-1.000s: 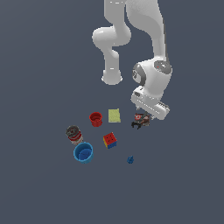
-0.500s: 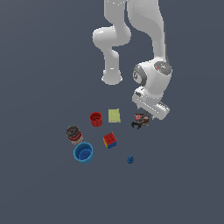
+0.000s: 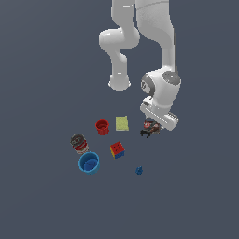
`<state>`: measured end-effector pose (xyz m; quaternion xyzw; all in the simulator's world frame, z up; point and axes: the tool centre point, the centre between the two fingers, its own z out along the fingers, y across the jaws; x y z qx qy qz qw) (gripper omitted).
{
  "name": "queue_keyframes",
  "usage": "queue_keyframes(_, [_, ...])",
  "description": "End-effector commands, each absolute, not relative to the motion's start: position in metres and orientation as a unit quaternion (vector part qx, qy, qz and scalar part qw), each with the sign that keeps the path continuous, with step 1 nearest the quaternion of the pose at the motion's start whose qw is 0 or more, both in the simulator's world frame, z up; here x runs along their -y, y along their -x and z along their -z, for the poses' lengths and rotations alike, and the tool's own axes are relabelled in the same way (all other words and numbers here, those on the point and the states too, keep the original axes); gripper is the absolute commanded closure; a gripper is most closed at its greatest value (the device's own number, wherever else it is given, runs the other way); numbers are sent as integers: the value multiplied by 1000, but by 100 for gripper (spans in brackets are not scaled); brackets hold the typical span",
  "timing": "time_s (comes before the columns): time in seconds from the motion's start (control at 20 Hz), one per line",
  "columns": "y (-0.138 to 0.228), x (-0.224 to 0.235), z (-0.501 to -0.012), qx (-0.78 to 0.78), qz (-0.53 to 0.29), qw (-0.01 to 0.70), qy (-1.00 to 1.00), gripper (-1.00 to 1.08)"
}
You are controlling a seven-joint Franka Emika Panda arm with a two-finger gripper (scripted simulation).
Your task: Pick up a designated object from a clutter of objects.
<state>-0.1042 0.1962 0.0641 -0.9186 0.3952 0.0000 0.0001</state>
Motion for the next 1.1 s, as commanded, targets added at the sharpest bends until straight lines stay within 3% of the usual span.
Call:
queue_keyframes(0.0, [105, -196, -53, -395, 0, 0, 919, -92])
queue_keyframes(0.4, [105, -196, -37, -396, 0, 0, 918, -92])
queue_keyframes(0.45, [105, -196, -37, -396, 0, 0, 918, 108])
queue_keyframes(1.05, [100, -199, -43, -395, 5, 5, 919, 108])
